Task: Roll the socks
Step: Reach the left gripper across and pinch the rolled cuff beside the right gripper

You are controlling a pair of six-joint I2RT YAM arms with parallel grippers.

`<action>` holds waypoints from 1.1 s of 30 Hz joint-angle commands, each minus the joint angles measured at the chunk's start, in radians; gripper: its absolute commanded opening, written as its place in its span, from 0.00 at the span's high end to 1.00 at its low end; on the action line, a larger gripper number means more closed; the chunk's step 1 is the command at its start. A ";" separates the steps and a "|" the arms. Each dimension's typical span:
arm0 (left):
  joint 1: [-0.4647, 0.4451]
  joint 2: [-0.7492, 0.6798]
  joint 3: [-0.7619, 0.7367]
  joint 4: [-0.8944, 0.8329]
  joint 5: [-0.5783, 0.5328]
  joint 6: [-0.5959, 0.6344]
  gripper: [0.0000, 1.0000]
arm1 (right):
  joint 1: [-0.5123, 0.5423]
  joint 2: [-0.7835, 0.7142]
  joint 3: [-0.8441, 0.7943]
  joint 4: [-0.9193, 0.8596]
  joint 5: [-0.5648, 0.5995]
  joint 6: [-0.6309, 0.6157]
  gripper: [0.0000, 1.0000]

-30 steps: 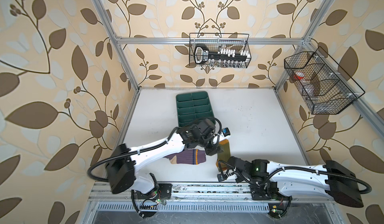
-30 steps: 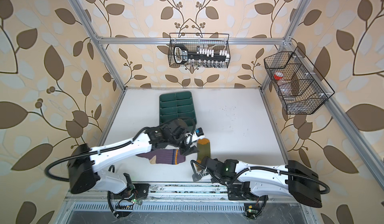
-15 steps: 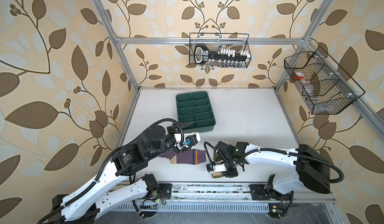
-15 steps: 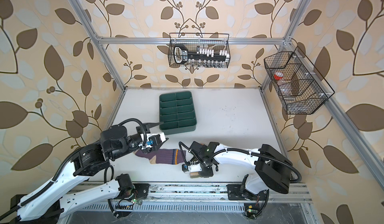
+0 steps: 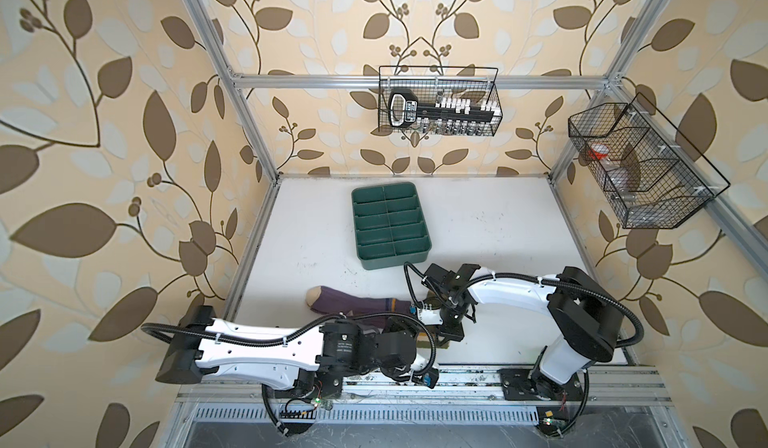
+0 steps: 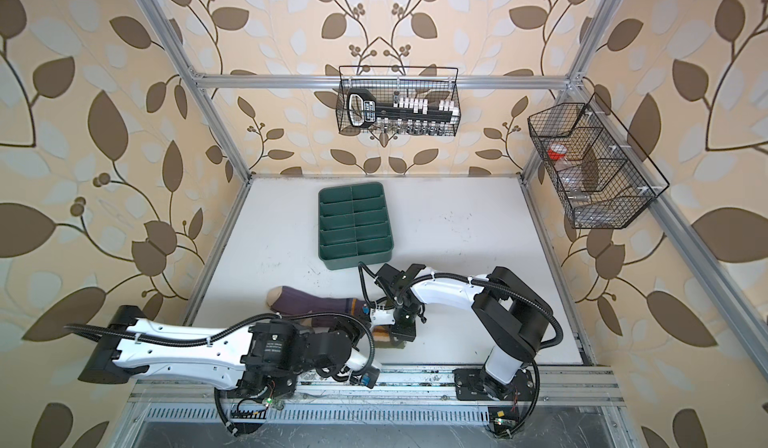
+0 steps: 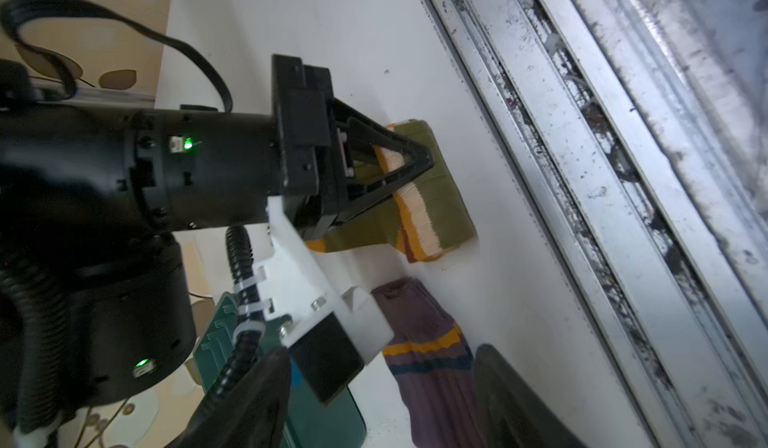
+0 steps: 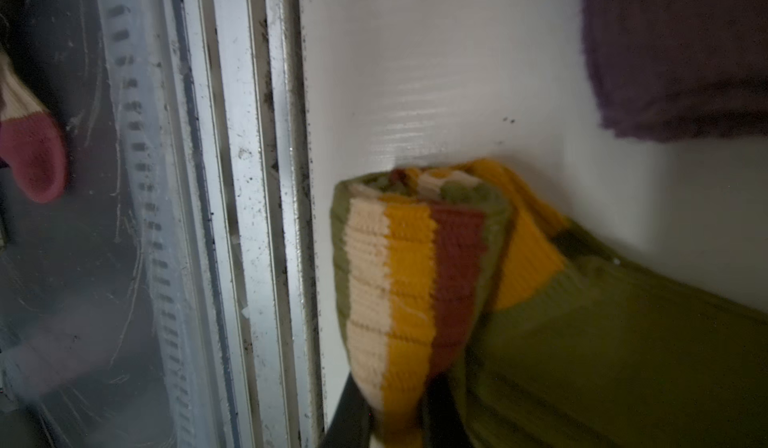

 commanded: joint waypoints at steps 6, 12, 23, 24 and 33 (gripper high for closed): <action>-0.010 0.152 -0.027 0.210 -0.013 -0.224 0.31 | -0.058 0.013 -0.068 0.017 0.045 -0.043 0.93; -0.009 0.308 -0.018 0.239 0.027 -0.241 0.36 | -0.094 0.005 -0.100 0.047 0.089 -0.055 0.94; 0.039 0.457 -0.040 0.386 0.020 -0.332 0.47 | -0.112 0.010 -0.097 0.054 0.056 -0.071 0.95; 0.043 0.468 -0.039 0.394 -0.001 -0.333 0.48 | -0.113 0.013 -0.098 0.056 0.052 -0.070 0.95; 0.060 0.467 -0.051 0.427 -0.128 -0.313 0.44 | -0.113 0.019 -0.096 0.054 0.038 -0.072 0.95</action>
